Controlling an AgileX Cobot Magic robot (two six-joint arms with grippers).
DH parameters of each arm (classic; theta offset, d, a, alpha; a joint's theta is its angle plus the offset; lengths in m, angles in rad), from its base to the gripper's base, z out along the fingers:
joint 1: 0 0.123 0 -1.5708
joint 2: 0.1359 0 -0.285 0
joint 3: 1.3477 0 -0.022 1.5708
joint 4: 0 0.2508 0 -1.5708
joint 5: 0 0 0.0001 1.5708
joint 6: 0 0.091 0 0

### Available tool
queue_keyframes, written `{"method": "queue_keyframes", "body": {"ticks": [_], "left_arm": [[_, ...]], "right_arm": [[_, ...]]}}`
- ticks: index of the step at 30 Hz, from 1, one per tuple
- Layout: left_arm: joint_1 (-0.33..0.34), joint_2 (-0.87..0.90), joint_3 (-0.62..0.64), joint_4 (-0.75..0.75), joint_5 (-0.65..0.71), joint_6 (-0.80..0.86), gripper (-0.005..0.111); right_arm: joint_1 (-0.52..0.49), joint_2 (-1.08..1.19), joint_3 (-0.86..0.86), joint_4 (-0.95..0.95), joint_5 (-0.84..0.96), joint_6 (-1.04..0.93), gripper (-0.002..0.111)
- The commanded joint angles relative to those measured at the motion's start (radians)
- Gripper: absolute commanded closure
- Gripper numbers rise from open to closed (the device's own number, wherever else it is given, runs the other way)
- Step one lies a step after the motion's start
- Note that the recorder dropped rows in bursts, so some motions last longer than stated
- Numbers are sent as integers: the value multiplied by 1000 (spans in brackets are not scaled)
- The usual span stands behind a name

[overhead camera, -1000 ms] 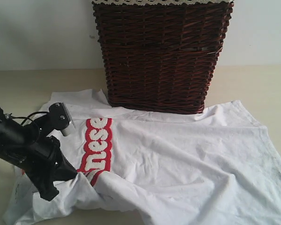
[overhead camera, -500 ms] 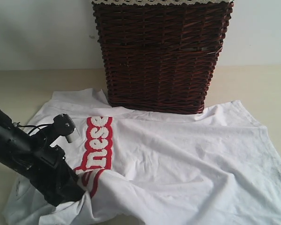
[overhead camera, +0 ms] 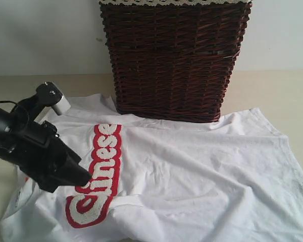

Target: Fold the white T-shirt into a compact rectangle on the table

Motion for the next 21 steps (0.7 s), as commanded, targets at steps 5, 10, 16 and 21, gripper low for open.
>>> {"method": "queue_keyframes", "body": {"ticks": [5, 10, 16, 21], "left_arm": [[3, -17, 45, 73, 429, -77, 52], [3, -44, 89, 278, 446, -66, 52], [3, -51, 180, 418, 282, 6, 52], [3, -51, 229, 401, 204, 166, 52]], "right_arm": [[3, 0, 4, 3, -7, -5, 85], [3, 0, 4, 3, -7, -5, 85], [3, 0, 4, 3, -7, -5, 85], [3, 0, 4, 3, -7, -5, 85]]}}
